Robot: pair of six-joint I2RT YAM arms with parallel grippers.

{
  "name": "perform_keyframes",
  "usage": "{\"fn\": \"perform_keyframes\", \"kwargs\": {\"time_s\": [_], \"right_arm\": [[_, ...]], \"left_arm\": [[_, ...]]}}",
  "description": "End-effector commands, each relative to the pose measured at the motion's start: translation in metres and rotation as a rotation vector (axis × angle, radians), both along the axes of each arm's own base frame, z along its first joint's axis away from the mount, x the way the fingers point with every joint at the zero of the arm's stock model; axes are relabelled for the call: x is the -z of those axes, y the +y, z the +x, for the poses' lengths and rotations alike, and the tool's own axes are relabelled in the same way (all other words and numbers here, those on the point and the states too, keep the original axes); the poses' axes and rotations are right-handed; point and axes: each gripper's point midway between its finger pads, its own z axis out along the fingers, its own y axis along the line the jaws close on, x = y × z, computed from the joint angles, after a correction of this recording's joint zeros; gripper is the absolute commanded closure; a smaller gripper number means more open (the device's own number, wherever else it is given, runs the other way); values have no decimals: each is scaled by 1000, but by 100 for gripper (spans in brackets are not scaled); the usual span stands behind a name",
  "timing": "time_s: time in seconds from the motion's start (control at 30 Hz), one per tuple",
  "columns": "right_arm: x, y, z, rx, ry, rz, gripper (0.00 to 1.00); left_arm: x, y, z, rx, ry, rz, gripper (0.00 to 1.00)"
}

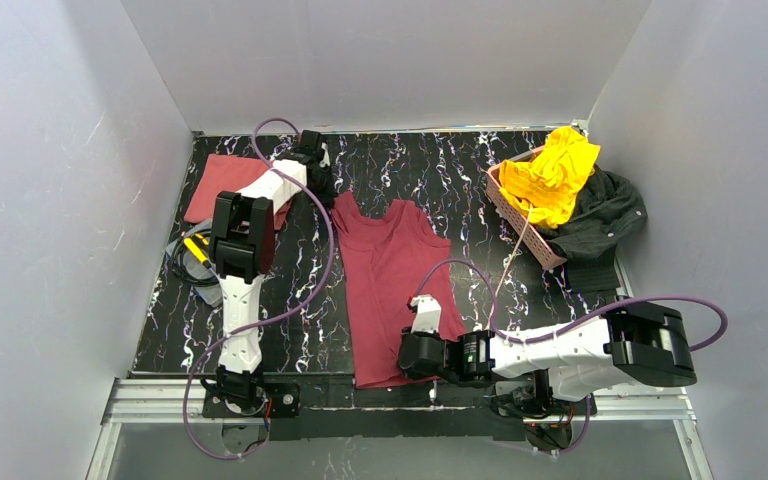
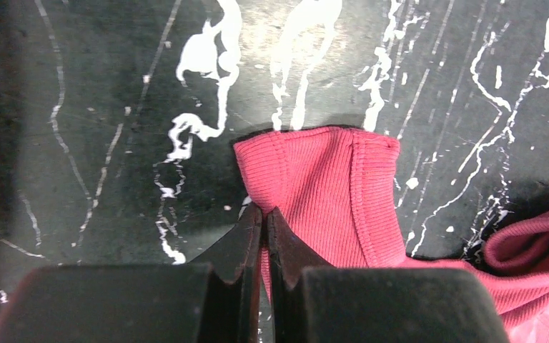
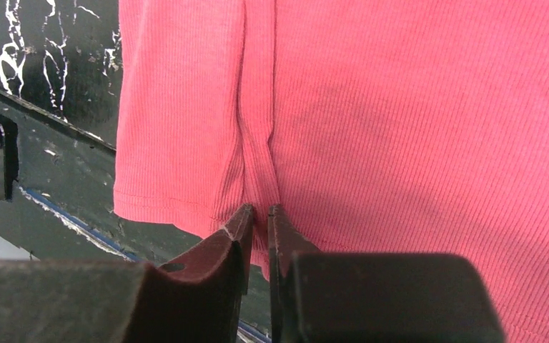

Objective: Fold and stack the mixed laundry pile
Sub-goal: Fold the tank top at the center of the board.

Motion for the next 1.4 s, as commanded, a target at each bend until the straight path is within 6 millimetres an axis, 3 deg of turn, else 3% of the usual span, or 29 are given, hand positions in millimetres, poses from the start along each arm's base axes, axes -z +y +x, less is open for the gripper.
{"fn": "perform_keyframes", "kwargs": {"time_s": [0.0,0.13,0.67,0.93,1.37], "right_arm": [[4,-6,-2,18,8,-26,84],[0,-6,-2,21,4,-26,99],[-12,-3,-19,14,19,7,99],[-8,-7,-19,28,18,6,99],[-1,-11,-19,42,27,-2,99]], "left_arm": [[-13,31,-4,-66,-12,74,100],[-22,35,-1,-83,-37,61,100],[-44,22,7,-45,-61,12,100],[-54,7,7,29,-59,90,100],[-51,-28,21,115,-37,169,100]]}}
